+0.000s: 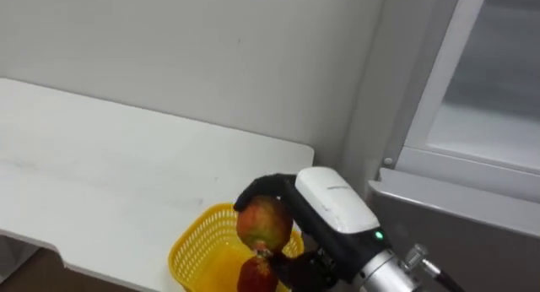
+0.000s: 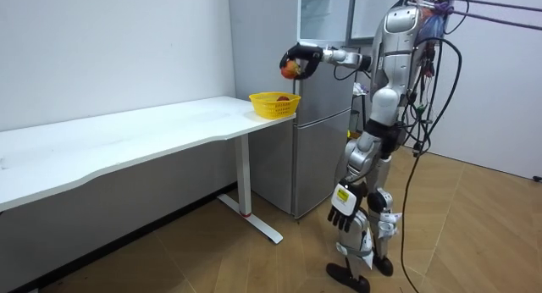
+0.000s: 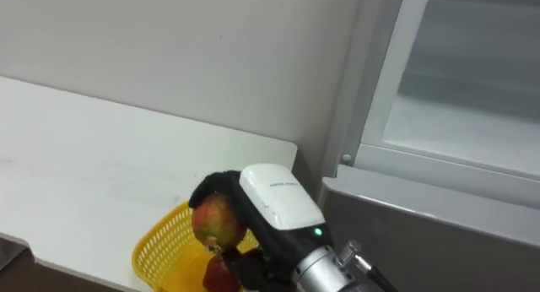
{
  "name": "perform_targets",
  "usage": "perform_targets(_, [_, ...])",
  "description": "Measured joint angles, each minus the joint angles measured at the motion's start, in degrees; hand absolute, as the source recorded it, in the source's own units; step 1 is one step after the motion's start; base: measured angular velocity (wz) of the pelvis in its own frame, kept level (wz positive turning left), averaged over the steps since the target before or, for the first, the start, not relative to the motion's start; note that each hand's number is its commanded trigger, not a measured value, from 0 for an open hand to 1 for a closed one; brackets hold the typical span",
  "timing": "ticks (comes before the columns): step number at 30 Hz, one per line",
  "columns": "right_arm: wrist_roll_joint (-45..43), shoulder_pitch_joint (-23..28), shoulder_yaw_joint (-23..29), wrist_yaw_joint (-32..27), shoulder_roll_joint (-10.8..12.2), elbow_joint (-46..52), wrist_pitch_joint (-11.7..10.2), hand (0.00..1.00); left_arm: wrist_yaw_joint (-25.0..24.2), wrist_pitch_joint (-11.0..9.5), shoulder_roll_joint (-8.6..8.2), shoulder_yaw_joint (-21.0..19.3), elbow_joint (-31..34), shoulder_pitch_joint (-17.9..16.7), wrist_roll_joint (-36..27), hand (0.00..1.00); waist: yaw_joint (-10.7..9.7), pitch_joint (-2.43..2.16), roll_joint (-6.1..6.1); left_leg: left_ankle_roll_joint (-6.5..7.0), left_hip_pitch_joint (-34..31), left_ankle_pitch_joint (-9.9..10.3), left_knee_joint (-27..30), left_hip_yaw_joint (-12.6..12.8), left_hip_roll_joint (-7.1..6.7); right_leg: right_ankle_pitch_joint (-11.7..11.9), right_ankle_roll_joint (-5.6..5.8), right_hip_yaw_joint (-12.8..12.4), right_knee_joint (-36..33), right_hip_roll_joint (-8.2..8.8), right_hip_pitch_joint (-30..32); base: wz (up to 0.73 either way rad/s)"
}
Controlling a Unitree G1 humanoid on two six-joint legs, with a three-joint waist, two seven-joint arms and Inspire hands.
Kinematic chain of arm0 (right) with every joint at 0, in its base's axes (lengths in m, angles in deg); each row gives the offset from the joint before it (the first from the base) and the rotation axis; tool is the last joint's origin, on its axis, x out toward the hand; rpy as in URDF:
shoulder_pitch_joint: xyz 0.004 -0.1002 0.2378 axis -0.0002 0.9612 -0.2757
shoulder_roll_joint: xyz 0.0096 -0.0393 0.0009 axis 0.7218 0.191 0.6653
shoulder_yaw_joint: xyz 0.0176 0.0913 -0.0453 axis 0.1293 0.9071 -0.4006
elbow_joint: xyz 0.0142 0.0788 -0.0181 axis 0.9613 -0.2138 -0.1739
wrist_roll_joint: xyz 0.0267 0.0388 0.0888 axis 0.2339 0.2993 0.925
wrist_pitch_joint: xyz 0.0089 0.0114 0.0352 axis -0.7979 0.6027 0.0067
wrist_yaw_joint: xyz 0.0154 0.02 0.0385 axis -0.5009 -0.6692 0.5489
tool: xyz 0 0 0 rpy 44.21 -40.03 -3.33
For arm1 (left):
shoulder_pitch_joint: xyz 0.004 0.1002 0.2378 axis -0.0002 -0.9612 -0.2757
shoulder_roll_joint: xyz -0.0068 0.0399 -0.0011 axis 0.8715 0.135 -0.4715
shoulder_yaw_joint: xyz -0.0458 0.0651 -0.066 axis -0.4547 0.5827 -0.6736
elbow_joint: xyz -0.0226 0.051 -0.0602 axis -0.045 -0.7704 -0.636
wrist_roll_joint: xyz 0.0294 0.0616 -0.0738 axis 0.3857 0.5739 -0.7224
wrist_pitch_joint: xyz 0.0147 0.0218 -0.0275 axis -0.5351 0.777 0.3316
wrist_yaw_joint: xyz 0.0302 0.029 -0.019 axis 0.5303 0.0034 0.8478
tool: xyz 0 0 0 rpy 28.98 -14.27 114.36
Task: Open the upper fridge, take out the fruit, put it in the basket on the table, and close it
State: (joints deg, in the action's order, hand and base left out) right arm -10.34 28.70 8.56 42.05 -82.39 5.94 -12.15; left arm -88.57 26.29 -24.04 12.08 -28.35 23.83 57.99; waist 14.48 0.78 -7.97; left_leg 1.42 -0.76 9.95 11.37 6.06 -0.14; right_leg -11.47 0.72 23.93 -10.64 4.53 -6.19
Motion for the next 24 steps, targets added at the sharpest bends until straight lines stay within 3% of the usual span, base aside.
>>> perform_targets(9, [0.0, -4.1, -3.6, 0.4, 0.9, -10.4, 1.3, 1.00, 0.8, 0.2, 0.30, 1.7, 0.0, 1.2, -0.1, 0.00, 0.4, 0.24, 0.38, 0.16, -0.6, -0.1, 0.5, -1.0, -0.39, 0.0, 0.03, 0.4, 0.0, 0.40, 0.1, 0.05])
perform_targets(15, [0.0, -4.4, -4.1, 0.2, 1.1, -12.8, 1.1, 1.00, 1.1, 0.2, 0.29, 2.2, 0.0, 1.3, 0.2, 0.00, 1.8, 0.45, 0.67, 0.23, -0.9, -0.1, 0.5, -1.6, -0.62, -0.1, 0.24, 1.6, 0.0, 0.45, 0.0, 0.03])
perform_targets(24, [0.0, -9.6, -4.1, -1.1, 3.2, -21.4, 0.9, 1.00, -1.2, 0.2, 0.34, 2.3, 0.1, 1.0, 0.5, 0.00, 1.9, 0.48, 0.70, 0.43, -1.4, 0.1, 2.1, -2.7, -0.64, -0.2, 0.38, 3.1, 0.0, 0.61, -0.9, 0.09])
